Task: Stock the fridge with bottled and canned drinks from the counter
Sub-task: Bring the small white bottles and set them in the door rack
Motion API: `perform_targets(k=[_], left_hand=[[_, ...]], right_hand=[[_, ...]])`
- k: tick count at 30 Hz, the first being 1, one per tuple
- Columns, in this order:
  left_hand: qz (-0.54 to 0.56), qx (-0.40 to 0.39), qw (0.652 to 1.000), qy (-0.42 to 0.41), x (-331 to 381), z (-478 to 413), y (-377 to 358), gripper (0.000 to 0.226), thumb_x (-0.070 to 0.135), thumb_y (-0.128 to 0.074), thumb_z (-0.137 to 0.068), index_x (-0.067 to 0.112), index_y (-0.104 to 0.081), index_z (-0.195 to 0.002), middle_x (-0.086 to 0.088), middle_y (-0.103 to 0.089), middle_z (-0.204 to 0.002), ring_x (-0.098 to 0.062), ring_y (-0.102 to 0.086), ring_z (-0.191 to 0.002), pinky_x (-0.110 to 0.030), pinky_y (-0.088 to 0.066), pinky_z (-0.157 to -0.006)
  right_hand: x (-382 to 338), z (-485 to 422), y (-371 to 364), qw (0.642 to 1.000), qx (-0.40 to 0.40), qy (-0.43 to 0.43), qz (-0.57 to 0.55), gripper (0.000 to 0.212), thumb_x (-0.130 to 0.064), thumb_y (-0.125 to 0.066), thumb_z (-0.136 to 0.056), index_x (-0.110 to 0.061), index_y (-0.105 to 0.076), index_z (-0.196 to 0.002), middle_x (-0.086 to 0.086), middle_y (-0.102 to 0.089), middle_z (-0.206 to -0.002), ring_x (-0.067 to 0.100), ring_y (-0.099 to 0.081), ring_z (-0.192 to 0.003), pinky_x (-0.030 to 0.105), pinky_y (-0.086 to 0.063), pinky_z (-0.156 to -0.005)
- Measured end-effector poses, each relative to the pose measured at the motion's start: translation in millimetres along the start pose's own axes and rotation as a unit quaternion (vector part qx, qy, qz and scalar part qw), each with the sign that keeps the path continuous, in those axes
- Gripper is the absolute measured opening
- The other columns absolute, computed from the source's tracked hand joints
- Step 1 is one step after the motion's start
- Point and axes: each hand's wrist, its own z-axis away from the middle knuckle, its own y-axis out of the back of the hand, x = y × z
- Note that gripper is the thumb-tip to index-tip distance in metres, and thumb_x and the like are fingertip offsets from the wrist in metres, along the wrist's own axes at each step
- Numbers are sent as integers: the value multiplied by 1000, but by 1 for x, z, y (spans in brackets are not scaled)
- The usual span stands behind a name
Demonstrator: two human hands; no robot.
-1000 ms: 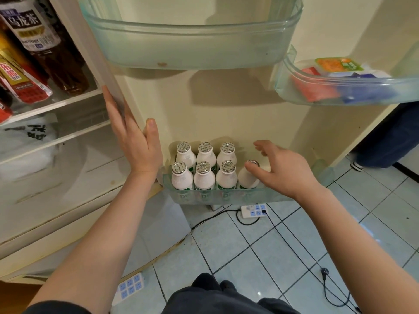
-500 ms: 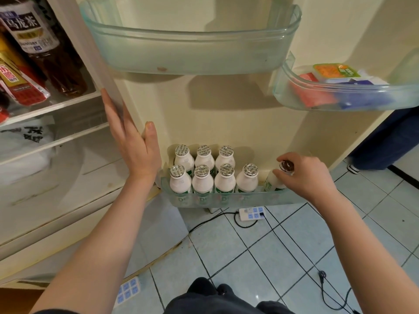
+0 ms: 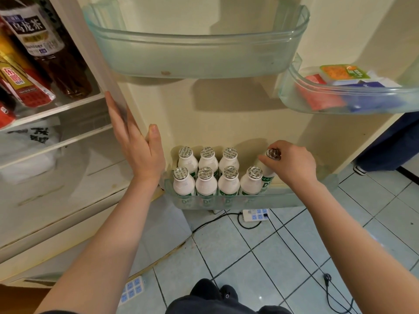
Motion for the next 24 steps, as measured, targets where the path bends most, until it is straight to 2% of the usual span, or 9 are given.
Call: perform_targets(k=[4, 6, 10, 14, 24], left_hand=[[-2, 5, 1000, -6, -2, 1, -1, 54, 32, -35, -99, -3, -32, -140, -45, -14, -144, -50, -21, -139, -56, -24, -113], [4, 9, 1000, -12, -3, 1, -2, 50, 25, -37, -96, 2, -31, -140, -45, -13, -144, -51, -21, -139, -52, -24, -114], [12, 15, 1000, -22, -4, -1, -2, 47, 24, -37, -97, 4, -32, -139, -46, -13, -143, -50, -21, -138, -47, -23, -115], [7, 16, 1000, -20, -5, 1, -2, 49, 20, -38, -95, 4, -30, -141, -45, -14, -144, -50, -21, -139, -53, -24, -114], [10, 25, 999, -22, -4, -1, -4, 50, 22, -37, -95, 4, -30, -141, -45, -15, -144, -48, -22, -139, -50, -24, -115]], right_hand=[[3, 0, 0, 998, -57, 27, -20, 40, -55, -61, -81, -21, -64, -103, 1, -68, -91, 20, -57, -78, 27, -41, -61], [8, 0, 3, 993, -115, 31, -21, 39, -54, -58, -83, -22, -63, -103, 1, -67, -91, 21, -59, -82, 28, -42, -65], [15, -3, 12, 979, -191, 25, -66, 28, -42, -62, -83, -20, -64, -101, -1, -67, -100, 21, -60, -97, 33, -46, -80], [10, -6, 13, 978, -192, 36, -74, 31, -42, -61, -85, -17, -66, -103, 0, -67, -102, 21, -59, -99, 35, -47, -85], [-10, -17, 5, 978, -176, 29, -110, 32, -42, -60, -86, -10, -64, -85, 5, -63, -83, 23, -58, -81, 32, -41, -66]])
